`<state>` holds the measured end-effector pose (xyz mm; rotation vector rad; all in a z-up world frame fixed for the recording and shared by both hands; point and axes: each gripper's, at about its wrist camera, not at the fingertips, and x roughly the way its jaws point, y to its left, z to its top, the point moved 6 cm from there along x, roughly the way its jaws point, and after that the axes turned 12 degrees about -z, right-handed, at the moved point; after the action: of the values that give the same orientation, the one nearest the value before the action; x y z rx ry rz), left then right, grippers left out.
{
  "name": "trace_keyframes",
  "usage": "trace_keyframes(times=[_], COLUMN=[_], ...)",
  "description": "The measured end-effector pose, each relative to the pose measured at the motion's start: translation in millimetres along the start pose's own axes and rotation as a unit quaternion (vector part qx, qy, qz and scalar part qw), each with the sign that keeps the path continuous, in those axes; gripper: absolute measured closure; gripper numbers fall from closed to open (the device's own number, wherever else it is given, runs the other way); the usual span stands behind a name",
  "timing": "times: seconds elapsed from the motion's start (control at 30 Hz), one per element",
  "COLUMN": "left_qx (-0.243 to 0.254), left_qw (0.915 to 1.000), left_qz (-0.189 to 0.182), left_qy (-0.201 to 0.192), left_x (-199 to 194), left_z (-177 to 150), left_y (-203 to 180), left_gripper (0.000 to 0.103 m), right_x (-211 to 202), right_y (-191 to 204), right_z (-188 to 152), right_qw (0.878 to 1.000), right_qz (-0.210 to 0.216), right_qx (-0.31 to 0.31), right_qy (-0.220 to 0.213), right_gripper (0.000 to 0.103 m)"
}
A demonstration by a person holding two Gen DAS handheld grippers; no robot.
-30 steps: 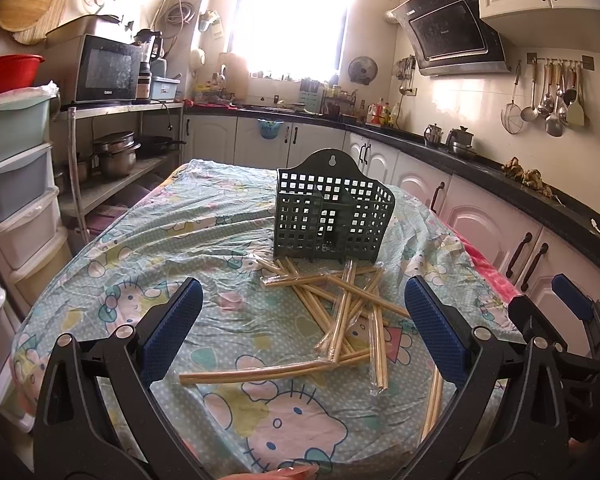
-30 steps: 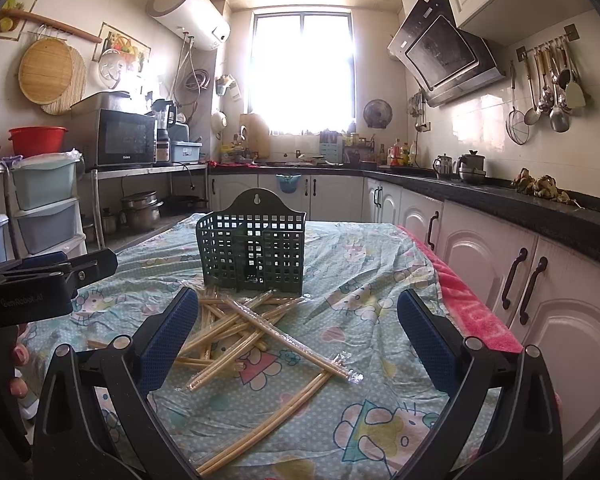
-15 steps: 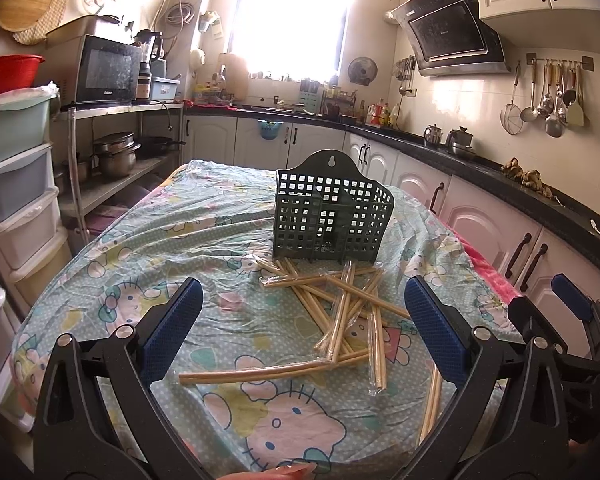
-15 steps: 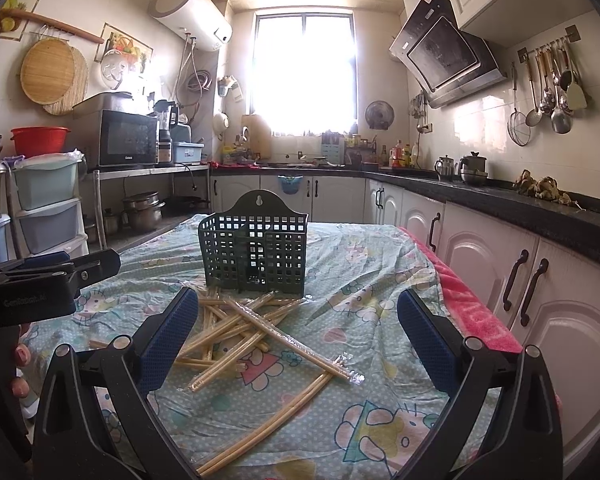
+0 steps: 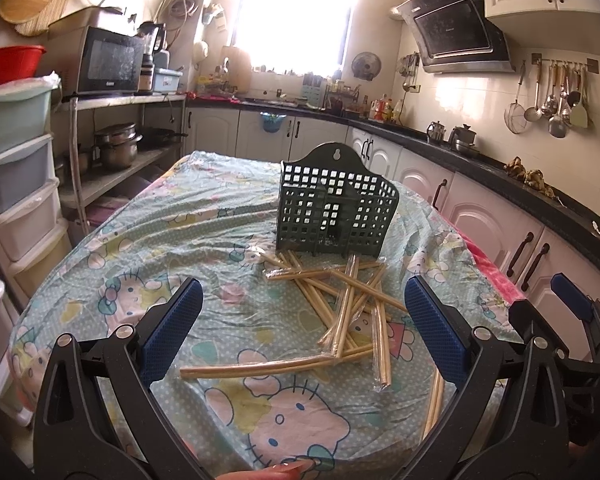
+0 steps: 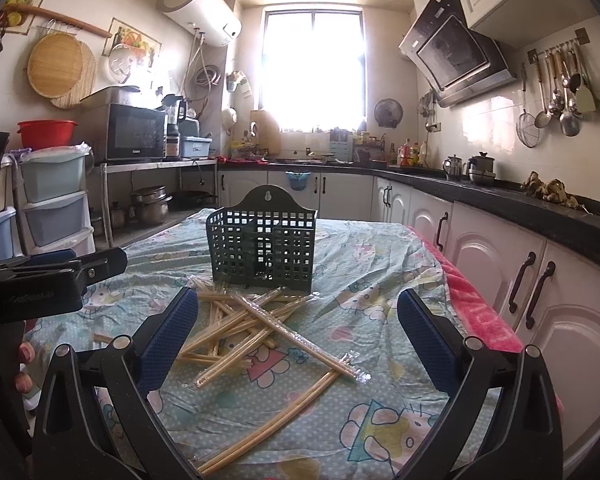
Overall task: Organize utensils
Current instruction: 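Lower both grippers toward the loose wooden chopsticks beside the green basket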
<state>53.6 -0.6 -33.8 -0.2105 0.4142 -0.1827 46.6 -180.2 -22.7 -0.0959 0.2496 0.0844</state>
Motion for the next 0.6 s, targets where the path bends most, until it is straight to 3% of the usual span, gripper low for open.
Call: trace_keyframes(times=[0.6], left_qx=[-0.071], left_qw=[0.9945], left_qz=[0.024], left_qy=[0.074], left_x=[1], left_z=[-15], left_y=[56], left_gripper=[0.010], right_x=[30], right_y=[17], right_z=[8], right_qw=[0.997], right_qz=[0.058], right_qx=[-0.040], right_qy=[0.032], right_gripper=[0.006])
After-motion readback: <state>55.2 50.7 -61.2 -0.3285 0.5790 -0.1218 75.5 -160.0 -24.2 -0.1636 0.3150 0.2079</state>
